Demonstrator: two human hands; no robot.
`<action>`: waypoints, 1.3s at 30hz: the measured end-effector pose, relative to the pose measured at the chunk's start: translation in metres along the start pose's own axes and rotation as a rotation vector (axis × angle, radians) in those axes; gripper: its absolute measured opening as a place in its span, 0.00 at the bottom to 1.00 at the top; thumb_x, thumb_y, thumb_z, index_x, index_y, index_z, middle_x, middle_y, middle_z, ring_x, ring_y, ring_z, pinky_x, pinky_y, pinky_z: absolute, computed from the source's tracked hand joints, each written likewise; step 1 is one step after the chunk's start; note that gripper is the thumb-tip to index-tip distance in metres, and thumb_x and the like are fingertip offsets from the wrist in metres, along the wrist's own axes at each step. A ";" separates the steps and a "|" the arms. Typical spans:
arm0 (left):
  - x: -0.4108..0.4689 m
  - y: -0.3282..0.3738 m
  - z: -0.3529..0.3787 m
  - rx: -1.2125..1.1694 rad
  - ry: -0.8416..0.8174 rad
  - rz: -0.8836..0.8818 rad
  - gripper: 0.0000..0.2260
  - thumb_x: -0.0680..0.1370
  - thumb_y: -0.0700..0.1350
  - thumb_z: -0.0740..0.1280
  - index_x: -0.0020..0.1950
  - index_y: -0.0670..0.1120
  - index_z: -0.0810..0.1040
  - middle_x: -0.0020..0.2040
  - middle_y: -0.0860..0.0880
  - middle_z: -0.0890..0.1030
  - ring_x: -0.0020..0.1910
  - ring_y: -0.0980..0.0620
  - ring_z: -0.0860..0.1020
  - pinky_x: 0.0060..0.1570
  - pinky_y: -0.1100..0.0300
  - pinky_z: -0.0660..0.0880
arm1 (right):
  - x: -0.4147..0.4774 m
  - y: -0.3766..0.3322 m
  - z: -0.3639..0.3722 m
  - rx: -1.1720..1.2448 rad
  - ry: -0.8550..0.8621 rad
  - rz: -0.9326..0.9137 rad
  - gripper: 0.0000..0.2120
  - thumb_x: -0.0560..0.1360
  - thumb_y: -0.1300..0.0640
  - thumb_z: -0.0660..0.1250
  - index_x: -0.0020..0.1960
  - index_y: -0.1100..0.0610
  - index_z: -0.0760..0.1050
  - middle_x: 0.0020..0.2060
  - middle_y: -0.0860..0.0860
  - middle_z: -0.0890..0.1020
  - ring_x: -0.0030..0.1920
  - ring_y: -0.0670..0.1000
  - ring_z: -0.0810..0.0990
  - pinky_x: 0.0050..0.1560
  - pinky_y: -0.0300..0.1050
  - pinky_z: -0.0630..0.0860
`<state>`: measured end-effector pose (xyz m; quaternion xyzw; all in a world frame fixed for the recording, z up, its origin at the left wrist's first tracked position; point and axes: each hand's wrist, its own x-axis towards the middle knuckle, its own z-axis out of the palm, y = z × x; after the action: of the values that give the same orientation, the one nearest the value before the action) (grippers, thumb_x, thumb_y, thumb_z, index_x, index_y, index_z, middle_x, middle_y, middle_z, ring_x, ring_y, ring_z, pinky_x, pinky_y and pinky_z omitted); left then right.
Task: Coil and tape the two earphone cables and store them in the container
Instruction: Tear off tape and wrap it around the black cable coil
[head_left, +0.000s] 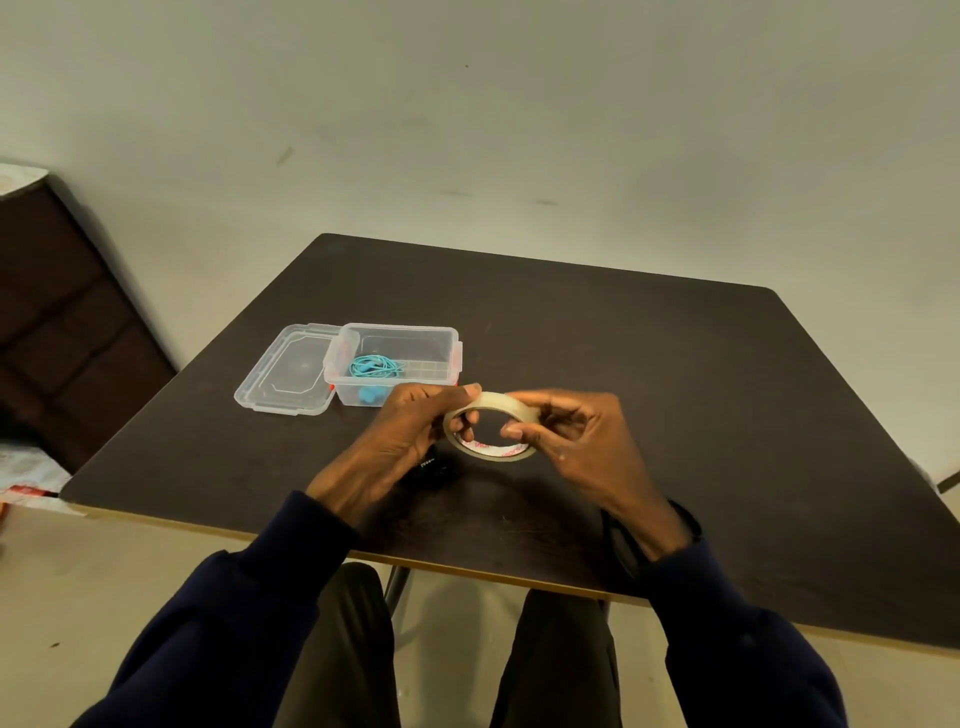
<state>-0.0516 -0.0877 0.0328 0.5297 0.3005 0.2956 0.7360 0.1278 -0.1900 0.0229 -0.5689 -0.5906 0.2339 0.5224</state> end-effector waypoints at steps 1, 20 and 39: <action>0.002 0.001 0.000 0.019 0.000 0.004 0.09 0.71 0.48 0.70 0.43 0.42 0.82 0.34 0.45 0.81 0.33 0.52 0.79 0.50 0.52 0.77 | 0.002 -0.002 -0.002 -0.022 -0.006 -0.015 0.18 0.72 0.61 0.77 0.61 0.54 0.81 0.46 0.49 0.87 0.47 0.48 0.87 0.52 0.48 0.84; 0.009 -0.004 0.007 0.172 -0.188 0.026 0.12 0.73 0.46 0.71 0.42 0.36 0.84 0.37 0.42 0.82 0.38 0.53 0.78 0.45 0.61 0.74 | 0.010 -0.017 -0.016 -0.237 -0.084 -0.094 0.26 0.71 0.59 0.78 0.65 0.56 0.71 0.42 0.47 0.87 0.45 0.42 0.86 0.47 0.35 0.79; -0.004 0.003 -0.002 0.058 -0.264 -0.133 0.12 0.78 0.38 0.65 0.42 0.42 0.87 0.43 0.41 0.85 0.40 0.51 0.81 0.49 0.59 0.79 | 0.006 -0.013 -0.019 -0.212 -0.098 -0.070 0.23 0.71 0.62 0.78 0.63 0.58 0.73 0.44 0.49 0.87 0.46 0.43 0.86 0.48 0.37 0.80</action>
<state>-0.0561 -0.0883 0.0360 0.5638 0.2440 0.1655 0.7715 0.1405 -0.1939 0.0424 -0.5877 -0.6565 0.1792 0.4376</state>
